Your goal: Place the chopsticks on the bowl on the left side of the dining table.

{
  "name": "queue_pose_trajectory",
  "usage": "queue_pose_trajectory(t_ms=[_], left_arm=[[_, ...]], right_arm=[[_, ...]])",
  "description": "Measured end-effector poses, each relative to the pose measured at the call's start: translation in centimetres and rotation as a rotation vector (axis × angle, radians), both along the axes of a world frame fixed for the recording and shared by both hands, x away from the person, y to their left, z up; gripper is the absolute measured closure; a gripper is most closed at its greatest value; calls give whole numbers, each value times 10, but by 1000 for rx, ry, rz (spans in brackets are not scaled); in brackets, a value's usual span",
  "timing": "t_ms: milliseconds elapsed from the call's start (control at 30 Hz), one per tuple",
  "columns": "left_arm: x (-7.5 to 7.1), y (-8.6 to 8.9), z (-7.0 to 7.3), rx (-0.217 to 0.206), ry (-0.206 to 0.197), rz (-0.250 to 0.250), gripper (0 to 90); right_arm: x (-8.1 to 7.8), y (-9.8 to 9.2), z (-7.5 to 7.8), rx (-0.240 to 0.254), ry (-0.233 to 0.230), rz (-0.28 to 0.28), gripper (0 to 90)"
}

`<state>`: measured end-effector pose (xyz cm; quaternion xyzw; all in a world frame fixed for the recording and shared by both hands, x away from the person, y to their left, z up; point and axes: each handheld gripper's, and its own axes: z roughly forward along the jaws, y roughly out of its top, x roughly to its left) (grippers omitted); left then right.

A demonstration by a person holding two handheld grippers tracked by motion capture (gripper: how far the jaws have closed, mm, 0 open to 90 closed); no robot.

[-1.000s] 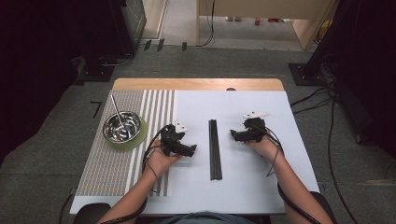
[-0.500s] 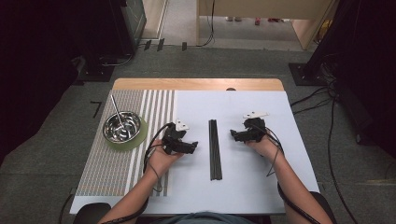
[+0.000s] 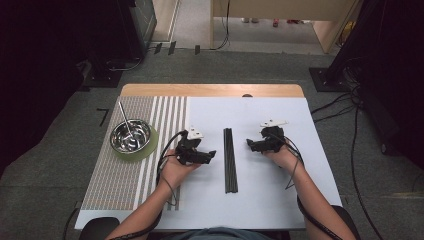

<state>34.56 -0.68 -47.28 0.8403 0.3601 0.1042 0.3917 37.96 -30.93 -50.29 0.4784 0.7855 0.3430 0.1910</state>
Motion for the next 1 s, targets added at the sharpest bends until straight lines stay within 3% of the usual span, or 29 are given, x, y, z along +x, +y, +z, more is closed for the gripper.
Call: queue_pose_trajectory(t_ms=[133,233,400,567,633,700,800,900,1000], left_arm=[[-2,-4,2,8,-4,-12,277],[-4,-10,2,42,-12,-19,343],[-2,-13,4,40,5,-11,412],[0,-16,6,5,2,-7,471],[2,-16,4,-39,21,11,473],[2,-16,3,-54,33,18,479],[1,-18,2,-52,30,12,478],[-3,-22,0,-44,0,13,472],[-5,-24,-2,-59,12,17,474]], right_arm=[[0,0,0,1,0,0,86],[0,0,0,1,1,-2,86],[0,0,0,1,1,-2,86],[0,0,0,1,1,-1,86],[0,0,0,2,2,-3,85],[0,0,0,1,2,-2,85],[0,0,0,1,2,-2,85],[0,0,0,0,2,-2,85],[0,0,0,0,2,-1,85]])
